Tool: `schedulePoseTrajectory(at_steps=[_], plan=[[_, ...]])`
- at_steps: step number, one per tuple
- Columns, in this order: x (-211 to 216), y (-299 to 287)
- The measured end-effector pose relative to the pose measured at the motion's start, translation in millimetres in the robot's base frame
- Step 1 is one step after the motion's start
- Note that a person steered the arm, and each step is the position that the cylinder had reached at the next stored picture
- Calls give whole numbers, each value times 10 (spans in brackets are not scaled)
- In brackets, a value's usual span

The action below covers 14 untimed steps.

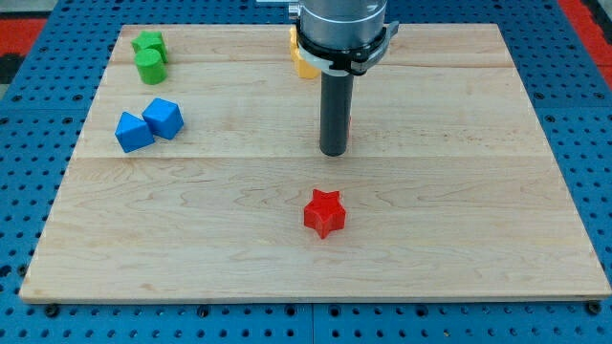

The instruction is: Push the red star to the bottom of the red circle

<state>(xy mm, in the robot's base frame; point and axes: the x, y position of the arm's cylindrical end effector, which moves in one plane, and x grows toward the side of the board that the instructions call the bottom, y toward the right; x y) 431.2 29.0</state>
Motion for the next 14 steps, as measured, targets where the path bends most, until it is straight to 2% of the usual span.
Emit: schedulePoseTrajectory(at_steps=[3,5,7,9,10,11,12,13,14], plan=[[17,-54],[311,-440],[311,-452],[588,-494],[587,-494],[561,-1041],[938,-1197],[1309,-1012],[1386,-665]])
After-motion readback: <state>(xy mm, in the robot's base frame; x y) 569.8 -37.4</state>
